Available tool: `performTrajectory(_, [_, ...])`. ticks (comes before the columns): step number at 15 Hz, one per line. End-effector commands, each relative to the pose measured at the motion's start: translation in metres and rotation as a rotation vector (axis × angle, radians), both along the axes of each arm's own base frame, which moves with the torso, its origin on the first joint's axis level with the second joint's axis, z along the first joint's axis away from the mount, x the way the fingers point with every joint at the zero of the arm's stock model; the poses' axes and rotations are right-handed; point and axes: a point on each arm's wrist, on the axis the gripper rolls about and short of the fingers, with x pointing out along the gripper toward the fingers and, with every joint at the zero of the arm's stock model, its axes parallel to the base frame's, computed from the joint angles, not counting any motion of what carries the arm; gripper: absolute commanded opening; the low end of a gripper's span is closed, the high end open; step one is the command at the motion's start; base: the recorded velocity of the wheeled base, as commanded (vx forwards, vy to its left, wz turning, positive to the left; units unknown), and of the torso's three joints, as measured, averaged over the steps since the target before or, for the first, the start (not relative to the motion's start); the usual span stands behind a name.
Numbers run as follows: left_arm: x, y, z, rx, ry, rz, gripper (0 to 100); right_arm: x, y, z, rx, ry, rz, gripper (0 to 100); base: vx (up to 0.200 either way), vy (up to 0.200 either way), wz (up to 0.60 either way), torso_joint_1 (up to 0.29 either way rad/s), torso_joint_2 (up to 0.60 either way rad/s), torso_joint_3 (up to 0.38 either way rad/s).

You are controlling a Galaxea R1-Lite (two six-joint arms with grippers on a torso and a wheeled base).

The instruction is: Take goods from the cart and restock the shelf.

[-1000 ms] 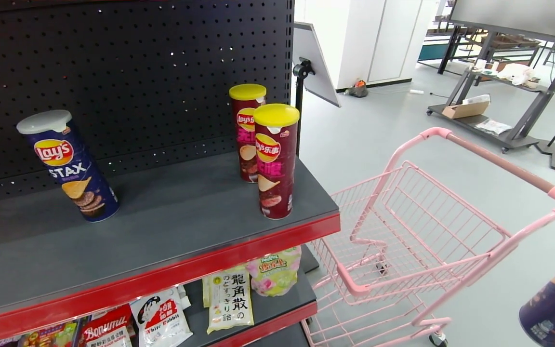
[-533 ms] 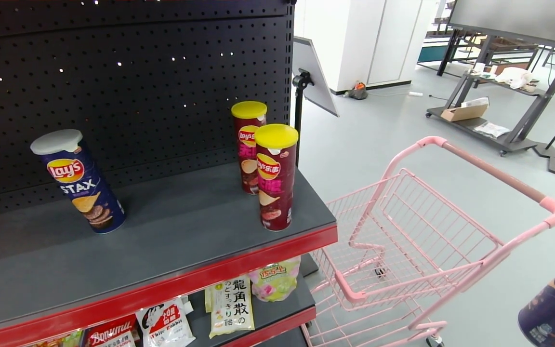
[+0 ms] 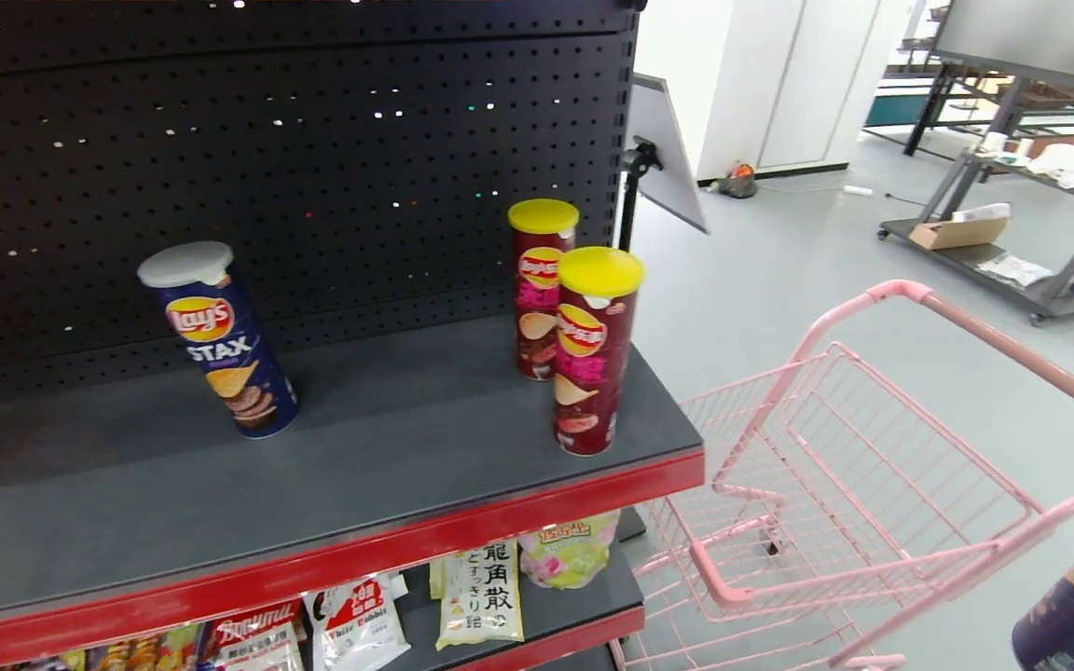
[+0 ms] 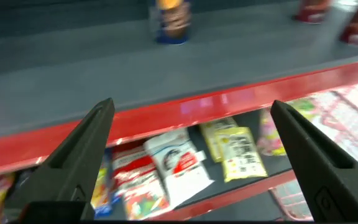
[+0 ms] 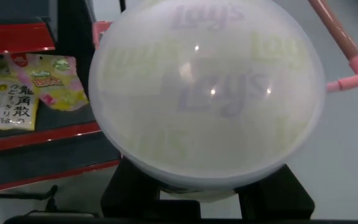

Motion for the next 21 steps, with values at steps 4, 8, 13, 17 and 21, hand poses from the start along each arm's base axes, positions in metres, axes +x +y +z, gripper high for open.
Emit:
performTrajectory(4, [0.000,0.000,0.000,0.000,0.001,0.000,100,-0.001,0.000,-0.001,-0.001,-0.003,-0.001,0,0.000,0.000,0.60,0.006,0.00,0.001])
performTrajectory(8, [0.000,0.000,0.000,-0.002,0.001,0.000,100,-0.016,-0.001,-0.007,0.000,-0.054,-0.004,0,0.000,0.000,0.00,0.000,0.00,0.000])
performTrajectory(13, [0.000,0.000,0.000,0.000,0.001,0.000,100,-0.038,-0.001,-0.025,0.012,-0.121,0.029,0,0.000,0.080,0.00,0.001,0.00,0.000])
performTrajectory(17, [0.000,0.000,0.000,0.000,0.001,-0.002,100,-0.038,-0.001,-0.027,0.016,-0.115,0.031,0,0.000,0.200,0.00,0.004,0.00,0.000])
performTrajectory(21, [0.000,0.000,0.000,0.000,0.001,0.000,100,-0.038,-0.001,-0.028,0.017,-0.109,0.031,0,0.000,0.200,0.00,0.002,0.00,0.004])
